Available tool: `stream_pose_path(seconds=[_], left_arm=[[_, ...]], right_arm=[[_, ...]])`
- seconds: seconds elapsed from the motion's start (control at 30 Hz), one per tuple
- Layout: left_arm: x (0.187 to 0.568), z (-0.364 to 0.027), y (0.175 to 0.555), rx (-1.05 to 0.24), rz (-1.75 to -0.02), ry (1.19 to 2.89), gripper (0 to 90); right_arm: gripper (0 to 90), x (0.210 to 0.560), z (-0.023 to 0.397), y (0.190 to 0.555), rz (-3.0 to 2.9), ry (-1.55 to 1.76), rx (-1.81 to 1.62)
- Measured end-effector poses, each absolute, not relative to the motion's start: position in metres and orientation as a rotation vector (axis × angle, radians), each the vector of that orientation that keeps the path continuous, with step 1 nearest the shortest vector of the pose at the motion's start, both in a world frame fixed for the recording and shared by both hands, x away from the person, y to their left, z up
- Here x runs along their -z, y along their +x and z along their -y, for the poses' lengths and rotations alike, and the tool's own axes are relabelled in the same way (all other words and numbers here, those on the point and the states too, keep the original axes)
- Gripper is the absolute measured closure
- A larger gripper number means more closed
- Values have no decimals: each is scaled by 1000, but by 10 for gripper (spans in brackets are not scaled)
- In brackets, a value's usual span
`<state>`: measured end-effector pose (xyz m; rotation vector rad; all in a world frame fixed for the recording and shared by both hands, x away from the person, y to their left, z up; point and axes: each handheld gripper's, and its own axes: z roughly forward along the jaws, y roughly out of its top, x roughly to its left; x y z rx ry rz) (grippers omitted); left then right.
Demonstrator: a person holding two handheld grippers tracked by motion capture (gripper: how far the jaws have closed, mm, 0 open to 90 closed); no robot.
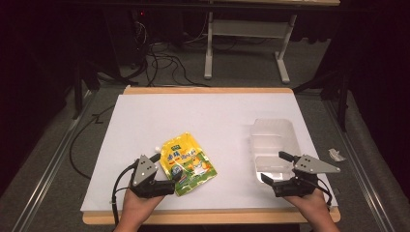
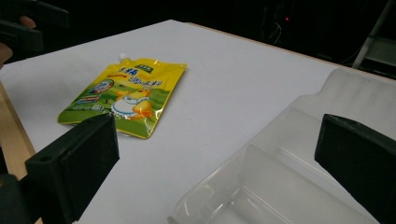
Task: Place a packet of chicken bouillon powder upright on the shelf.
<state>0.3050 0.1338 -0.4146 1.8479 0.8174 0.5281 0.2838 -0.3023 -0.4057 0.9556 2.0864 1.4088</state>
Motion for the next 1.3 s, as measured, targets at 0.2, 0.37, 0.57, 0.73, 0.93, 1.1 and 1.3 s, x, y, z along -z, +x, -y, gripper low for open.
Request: stream_pose_path(seconds=[0.2,0.37,0.57,0.73,0.93,1.1,1.3], left_arm=[[415,-134,304,-520,-811,1855,76],[415,-138,305,-508,-826,1840,85],[415,-139,306,-505,-835,1820,88],[415,-139,306,-504,-838,1820,88],[417,-141,311,-508,-860,1811,94],[420,-147,323,-500,-921,1786,105],[427,-156,336,-481,-990,1776,121]], right_arm=[[0,405,303,283,-2085,958,-1405],[0,407,304,284,-2094,957,-1387],[0,408,305,284,-2097,960,-1389],[0,406,306,283,-2095,961,-1389],[0,407,307,284,-2092,969,-1395],[0,409,306,285,-2101,972,-1385],[3,409,307,286,-2106,973,-1382]])
